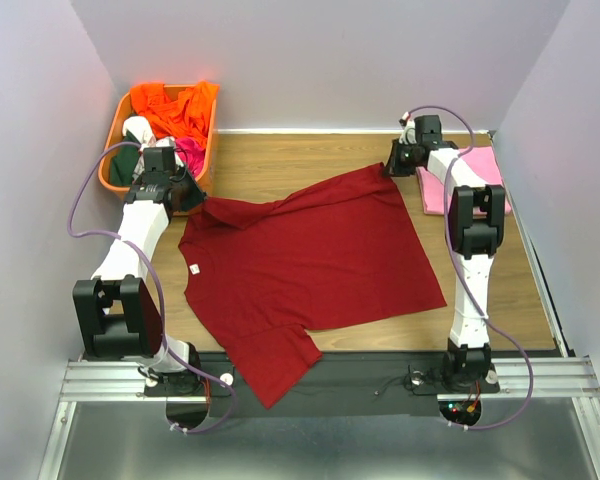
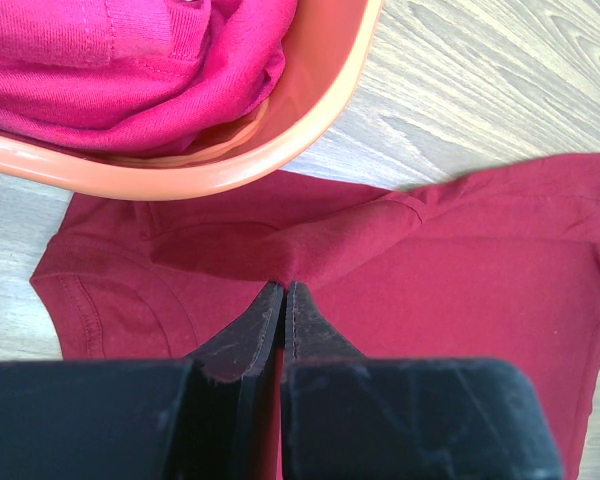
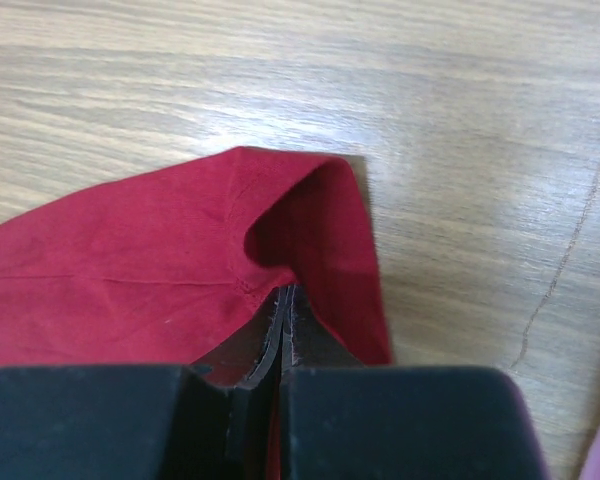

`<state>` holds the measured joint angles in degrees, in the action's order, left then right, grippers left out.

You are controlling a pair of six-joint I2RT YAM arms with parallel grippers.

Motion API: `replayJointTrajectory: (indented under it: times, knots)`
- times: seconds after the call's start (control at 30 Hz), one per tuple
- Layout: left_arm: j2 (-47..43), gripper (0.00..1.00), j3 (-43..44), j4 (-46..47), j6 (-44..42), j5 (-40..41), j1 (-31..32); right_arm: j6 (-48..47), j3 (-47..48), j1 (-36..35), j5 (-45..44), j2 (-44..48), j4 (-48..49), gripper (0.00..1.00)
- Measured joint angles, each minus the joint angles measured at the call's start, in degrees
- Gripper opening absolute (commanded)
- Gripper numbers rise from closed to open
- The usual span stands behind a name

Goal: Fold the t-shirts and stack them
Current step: Fold the tshirt

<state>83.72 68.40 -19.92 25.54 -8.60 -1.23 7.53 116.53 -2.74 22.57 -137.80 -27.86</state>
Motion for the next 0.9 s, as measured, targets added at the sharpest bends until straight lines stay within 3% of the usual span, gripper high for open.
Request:
replayJointTrajectory:
  times: [0.17,0.3,0.6,0.9]
  knots:
    - [0.0,0.0,0.0,0.0,0.0,0.0,0.0,0.3,0.0,0.0,0.9,0.9,0.0,0.22]
    - [0.0,0.0,0.0,0.0,0.0,0.0,0.0,0.4,0.0,0.0,1.4,0.9,0.0,0.23]
    - [0.0,0.0,0.0,0.0,-0.2,-0.2,0.0,-0.1,0.0,0.0,1.5,0.9,0.0,0.4]
    - [0.0,0.0,0.0,0.0,-0.2,-0.4,0.0,-1.6,0.0,0.0,0.7,0.7,0.0,0.43]
